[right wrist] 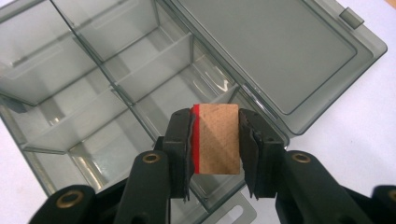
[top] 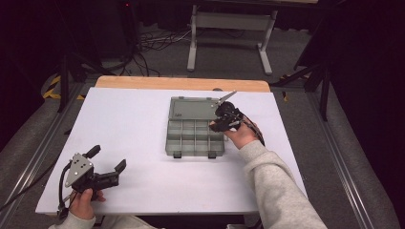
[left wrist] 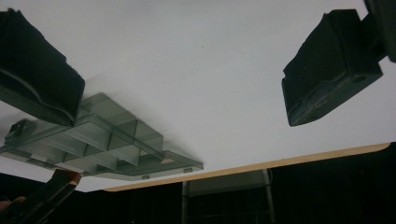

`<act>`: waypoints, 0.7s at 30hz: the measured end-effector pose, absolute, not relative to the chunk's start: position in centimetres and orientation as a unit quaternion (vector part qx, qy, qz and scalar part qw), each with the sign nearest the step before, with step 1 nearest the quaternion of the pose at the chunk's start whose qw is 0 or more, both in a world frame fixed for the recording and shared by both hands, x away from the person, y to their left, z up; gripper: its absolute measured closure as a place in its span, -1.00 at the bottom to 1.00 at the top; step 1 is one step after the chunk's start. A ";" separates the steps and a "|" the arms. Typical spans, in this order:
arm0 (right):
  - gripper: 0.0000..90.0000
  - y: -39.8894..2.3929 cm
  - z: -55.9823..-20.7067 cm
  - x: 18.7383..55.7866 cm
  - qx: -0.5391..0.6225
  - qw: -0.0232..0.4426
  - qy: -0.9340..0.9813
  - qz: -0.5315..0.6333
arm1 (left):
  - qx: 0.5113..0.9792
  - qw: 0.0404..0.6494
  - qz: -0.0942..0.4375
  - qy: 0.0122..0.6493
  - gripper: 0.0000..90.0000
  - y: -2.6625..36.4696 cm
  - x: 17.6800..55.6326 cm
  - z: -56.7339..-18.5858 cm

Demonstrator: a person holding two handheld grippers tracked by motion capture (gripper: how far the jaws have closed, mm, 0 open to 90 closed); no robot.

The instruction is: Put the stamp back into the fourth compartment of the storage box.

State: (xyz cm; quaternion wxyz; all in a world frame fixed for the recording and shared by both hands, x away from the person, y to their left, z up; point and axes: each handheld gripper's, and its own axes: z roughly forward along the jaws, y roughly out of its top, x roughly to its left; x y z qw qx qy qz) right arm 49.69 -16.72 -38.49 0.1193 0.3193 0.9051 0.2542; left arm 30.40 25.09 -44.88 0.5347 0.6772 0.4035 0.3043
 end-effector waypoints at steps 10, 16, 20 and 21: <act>0.47 -17.0 -39.1 50.2 0.325 0.117 0.905 0.248 | 0.677 0.535 0.304 0.403 -1.00 25.1 30.4 -44.9; 0.47 -17.1 -39.5 50.4 0.323 0.113 0.907 0.244 | 0.677 0.536 0.304 0.402 -1.00 25.1 30.4 -44.9; 0.47 -17.0 -39.7 50.5 0.322 0.111 0.908 0.243 | 0.677 0.535 0.305 0.402 -1.00 25.1 30.4 -44.8; 0.47 -17.0 -39.7 50.5 0.320 0.110 0.909 0.242 | 0.677 0.535 0.305 0.402 -1.00 25.1 30.4 -44.9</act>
